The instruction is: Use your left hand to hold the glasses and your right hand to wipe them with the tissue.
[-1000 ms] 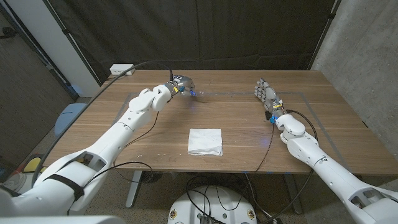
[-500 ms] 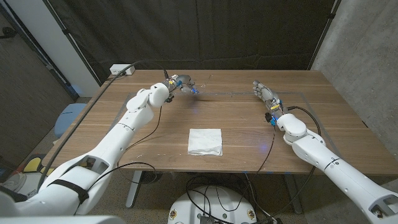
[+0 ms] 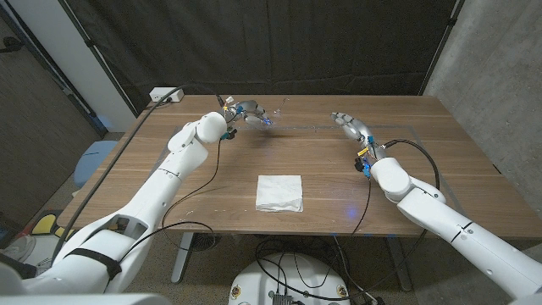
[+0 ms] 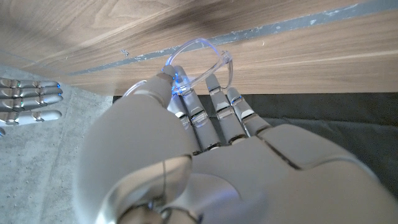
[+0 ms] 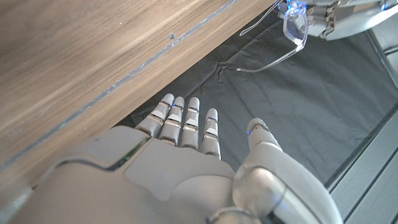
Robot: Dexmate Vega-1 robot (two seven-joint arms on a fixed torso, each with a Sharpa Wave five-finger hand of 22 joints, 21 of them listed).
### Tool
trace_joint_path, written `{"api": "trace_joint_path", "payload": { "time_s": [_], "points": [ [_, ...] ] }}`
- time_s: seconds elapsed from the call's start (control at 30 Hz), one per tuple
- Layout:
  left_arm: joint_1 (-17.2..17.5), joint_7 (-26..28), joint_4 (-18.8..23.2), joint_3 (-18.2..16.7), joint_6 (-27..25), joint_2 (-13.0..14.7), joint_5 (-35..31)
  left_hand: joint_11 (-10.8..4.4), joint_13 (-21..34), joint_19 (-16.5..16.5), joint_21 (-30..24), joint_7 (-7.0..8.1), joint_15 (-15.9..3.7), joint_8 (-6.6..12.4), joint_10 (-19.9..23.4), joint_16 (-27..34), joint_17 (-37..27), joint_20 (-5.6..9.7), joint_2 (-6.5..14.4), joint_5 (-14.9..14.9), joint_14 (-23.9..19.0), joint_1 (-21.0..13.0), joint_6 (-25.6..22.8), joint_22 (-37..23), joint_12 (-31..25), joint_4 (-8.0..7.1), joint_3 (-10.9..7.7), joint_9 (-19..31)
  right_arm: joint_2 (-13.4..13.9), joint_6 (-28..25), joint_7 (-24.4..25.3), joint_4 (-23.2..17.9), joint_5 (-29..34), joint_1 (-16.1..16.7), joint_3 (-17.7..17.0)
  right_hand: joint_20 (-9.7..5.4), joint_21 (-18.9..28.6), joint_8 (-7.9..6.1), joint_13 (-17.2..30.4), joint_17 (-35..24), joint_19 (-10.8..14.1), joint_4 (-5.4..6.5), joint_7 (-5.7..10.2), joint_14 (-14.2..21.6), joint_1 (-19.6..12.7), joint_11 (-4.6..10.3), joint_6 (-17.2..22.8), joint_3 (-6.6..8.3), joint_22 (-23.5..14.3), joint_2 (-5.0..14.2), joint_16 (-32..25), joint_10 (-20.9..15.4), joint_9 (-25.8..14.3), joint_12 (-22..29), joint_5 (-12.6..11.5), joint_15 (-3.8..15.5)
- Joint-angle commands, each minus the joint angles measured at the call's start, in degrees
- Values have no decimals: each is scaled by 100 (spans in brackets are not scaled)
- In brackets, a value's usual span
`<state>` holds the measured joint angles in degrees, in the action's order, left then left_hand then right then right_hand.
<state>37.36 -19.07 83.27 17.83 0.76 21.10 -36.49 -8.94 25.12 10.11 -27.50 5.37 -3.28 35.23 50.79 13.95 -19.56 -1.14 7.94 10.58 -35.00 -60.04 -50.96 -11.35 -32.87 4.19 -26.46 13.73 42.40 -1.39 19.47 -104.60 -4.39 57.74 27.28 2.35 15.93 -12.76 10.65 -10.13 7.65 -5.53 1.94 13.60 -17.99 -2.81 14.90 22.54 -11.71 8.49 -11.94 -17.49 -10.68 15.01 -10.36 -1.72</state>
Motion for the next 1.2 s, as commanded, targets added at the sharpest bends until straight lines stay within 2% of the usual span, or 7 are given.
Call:
{"api": "trace_joint_path", "payload": {
  "time_s": [0.03, 0.63, 0.9, 1.2],
  "points": [
    [96, -257, 114, -198, -187, 23, 690, 87, 26, 40, -50, -363, -892, 50, 16, -26, -45, -36, 33, -17, -28, -20, -313, -11, -59, 3, -69, 34, 242, -597, 332, -830, 1309, 221, 234, -11, 54, -45, 17, -5, 101, -60, 19, 95, -91, 39, 87, 21, -12, -29, -18, -103, -13, 55, -37, 18],
    [194, -431, 322, -319, -233, 130, 1357, 146, 38, 62, -80, -431, -833, 79, -2, -51, -124, -60, 29, -37, -21, -40, -291, -15, -125, 34, -121, 75, 545, -1376, -35, -1817, 2923, 531, 614, 52, 72, -25, 14, -4, 166, -138, 69, 169, -177, 185, 147, 44, -12, -86, 20, -143, -14, 28, -16, 140],
    [175, -510, 321, -340, -236, 141, 1650, 162, 38, 72, -95, -446, -825, 88, -20, -61, -158, -69, 34, -42, -18, -45, -270, -18, -148, 42, -143, 95, 518, -1575, -479, -2076, 3678, 516, 950, 61, 69, 26, 13, -7, 169, -192, 116, 116, -250, 272, 68, 56, -13, -104, 65, -64, -15, -28, -5, 242],
    [133, -624, 280, -348, -263, 181, 1898, 168, 45, 77, -112, -470, -811, 106, -39, -67, -188, -79, 31, -47, -38, -42, -251, -22, -177, 48, -165, 131, 424, -1728, -908, -2236, 4314, 520, 1147, 57, 55, 61, 13, -17, 143, -216, 134, 61, -296, 306, 4, 61, -13, -96, 91, -2, -16, -70, 1, 250]
  ]
}}
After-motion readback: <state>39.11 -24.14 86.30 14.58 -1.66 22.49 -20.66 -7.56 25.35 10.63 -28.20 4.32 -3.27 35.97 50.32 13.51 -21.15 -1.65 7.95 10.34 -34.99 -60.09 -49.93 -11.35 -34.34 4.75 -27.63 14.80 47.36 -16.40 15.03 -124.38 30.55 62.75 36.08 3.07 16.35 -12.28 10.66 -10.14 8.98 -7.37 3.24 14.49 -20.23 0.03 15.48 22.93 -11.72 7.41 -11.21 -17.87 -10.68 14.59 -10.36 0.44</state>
